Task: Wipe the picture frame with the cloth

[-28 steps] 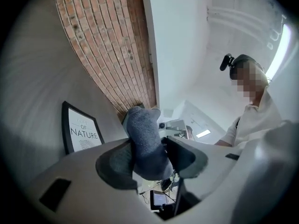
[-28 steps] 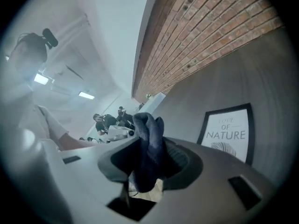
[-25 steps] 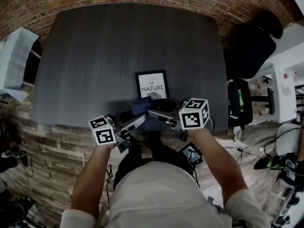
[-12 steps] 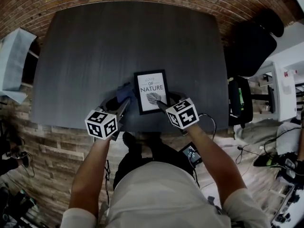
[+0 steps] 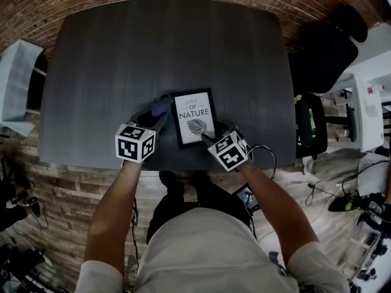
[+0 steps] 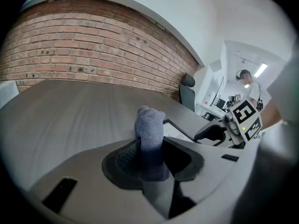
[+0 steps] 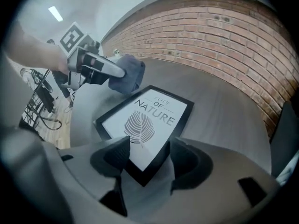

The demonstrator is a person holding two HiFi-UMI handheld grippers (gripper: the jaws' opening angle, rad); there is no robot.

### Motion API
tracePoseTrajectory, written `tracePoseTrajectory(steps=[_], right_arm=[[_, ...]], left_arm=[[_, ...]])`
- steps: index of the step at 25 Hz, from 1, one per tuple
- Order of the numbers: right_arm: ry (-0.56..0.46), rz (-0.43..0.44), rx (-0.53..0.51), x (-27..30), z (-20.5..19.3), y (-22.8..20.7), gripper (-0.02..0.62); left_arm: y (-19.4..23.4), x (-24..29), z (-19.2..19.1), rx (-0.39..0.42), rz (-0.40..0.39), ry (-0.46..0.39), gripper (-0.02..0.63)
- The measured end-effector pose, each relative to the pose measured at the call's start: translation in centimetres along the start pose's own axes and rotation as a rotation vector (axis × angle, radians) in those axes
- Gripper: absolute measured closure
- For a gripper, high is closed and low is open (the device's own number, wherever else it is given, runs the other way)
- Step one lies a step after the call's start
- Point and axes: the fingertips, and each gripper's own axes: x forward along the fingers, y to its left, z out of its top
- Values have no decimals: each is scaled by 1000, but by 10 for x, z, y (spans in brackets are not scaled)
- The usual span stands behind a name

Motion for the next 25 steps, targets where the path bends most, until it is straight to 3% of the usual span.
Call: tracePoseTrajectory(steps=[8, 18, 25], right_arm=[[-24, 36, -17, 1, 6, 8, 315], [-72, -30, -22, 2, 4, 3, 330], [-71, -32, -30, 2, 5, 3, 337]], left_arm=[[11, 14, 6, 7, 33, 18, 476], [23, 25, 13, -15, 67, 21, 476], [42, 39, 28, 113, 179, 44, 476]])
